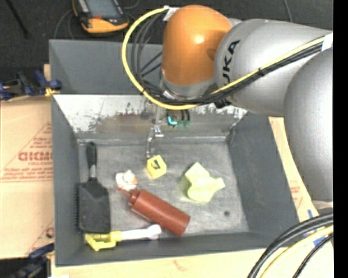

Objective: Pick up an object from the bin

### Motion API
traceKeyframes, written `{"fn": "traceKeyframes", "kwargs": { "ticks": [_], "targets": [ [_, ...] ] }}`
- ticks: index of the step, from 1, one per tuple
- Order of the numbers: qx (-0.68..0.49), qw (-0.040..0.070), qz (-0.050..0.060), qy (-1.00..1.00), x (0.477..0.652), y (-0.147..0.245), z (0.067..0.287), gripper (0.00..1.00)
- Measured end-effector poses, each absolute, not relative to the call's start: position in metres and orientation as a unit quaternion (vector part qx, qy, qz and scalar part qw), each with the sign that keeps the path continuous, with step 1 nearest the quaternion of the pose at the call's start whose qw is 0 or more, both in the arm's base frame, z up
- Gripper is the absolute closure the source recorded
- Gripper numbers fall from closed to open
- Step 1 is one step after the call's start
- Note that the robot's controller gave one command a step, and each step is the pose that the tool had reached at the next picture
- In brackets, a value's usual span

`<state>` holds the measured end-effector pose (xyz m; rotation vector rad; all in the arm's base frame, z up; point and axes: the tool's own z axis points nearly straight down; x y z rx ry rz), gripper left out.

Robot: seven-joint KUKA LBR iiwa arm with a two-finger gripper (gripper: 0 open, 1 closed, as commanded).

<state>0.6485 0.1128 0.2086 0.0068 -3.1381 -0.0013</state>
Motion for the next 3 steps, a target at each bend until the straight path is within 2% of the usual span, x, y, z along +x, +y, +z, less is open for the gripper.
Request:
{"fn": "traceKeyframes", "kwargs": {
  "ticks": [1, 2, 3],
  "targets": [
    [0.001, -0.003, -0.001, -1.0, 0.65, 0.112, 0.214, 0.0],
    [0.059, -0.004, 0.0, -0.998, 0.647, 0.092, 0.148, 0.0],
    [0.037, 0.0, -0.001, -0.999, 0.631, 0.068, 0.148, 0.0]
  ]
}}
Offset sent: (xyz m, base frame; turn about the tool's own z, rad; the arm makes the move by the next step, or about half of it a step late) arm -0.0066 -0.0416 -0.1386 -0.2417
